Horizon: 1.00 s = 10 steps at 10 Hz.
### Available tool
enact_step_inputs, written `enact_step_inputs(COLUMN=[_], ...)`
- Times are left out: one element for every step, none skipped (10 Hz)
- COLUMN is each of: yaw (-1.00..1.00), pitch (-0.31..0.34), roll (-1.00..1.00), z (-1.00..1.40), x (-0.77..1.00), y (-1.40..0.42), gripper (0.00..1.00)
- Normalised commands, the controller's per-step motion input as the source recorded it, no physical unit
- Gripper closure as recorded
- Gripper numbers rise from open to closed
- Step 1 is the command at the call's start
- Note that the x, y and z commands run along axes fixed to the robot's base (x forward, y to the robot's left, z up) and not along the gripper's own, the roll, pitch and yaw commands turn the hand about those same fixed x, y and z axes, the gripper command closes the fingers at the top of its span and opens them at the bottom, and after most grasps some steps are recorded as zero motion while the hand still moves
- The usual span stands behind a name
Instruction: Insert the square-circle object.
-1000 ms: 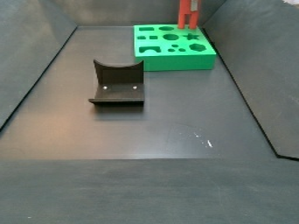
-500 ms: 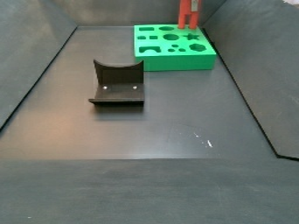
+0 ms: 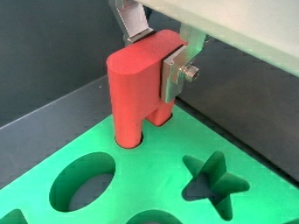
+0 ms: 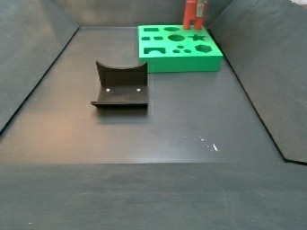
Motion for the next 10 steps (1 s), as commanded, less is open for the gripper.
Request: enact_step_inputs(yaw=[0.0,0.0,0.0,0.0,0.0,0.0,0.0,0.0,0.0,0.0], pitch=[-0.107,-0.076,-0.07,-0.013,0.0,0.059,0.051,0.0,-0.043,-0.133], roll=[0.14,0.15,0.25,0.02,0.04,0.11,0.0,-0.08,-0.09,-0.1], z=[-0.9,-0.95,-0.47,-0.19,-0.62,-0.89,-0.63,-0.14,-0.23,-0.29], x=[0.23,0.14,0.0,-0.07,0.0,0.01,0.0,0.0,0.0,0.0], y=[-0.2,-0.14,-0.17,-0.01,0.0,0.0,0.0,0.03,0.07,0.09], gripper=[1.0,1.0,1.0,1.0,1.0,1.0,1.0,1.0,1.0,1.0])
